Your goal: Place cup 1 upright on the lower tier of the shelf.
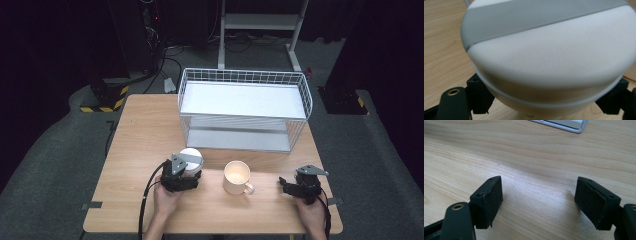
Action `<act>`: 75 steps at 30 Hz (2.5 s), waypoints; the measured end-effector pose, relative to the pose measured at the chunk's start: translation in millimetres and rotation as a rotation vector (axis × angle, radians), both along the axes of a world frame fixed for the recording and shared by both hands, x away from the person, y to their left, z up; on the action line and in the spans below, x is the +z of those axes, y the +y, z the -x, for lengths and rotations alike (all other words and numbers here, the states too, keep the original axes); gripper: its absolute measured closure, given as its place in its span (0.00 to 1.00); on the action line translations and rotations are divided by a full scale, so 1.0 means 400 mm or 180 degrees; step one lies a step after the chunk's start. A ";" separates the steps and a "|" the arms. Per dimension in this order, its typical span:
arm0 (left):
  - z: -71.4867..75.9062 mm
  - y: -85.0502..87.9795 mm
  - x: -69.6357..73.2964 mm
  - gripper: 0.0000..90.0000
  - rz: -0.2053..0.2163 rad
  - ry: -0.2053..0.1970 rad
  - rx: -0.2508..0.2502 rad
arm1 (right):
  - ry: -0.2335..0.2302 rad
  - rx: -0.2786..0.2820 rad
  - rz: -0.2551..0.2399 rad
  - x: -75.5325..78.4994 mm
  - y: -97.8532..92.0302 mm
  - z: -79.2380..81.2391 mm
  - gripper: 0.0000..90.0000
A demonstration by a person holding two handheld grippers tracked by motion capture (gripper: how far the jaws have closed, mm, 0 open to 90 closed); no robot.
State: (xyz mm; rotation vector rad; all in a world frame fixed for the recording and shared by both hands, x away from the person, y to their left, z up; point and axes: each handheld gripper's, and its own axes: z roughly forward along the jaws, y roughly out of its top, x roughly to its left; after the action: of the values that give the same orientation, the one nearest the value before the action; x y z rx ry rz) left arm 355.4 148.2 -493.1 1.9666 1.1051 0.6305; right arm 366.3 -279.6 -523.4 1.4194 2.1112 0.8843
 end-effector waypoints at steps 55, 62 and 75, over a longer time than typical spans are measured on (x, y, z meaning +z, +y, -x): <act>-0.063 -0.056 0.043 0.21 0.0140 -0.0040 -0.0144 | 0.0002 0.0002 0.0002 0.000 0.000 0.000 0.25; -0.085 -0.069 0.051 0.21 0.0100 0.0018 -0.0174 | 0.0001 0.0002 0.0005 0.000 0.000 0.000 0.25; -0.140 -0.091 0.065 0.21 0.0170 0.0035 -0.0150 | 0.0000 0.0002 0.0006 0.000 0.000 0.000 0.25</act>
State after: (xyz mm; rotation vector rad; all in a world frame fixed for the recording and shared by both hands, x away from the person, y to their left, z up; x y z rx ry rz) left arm 411.5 111.8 -466.9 1.9467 1.0683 0.5603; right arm 366.2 -279.7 -523.4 1.4179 2.1120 0.8824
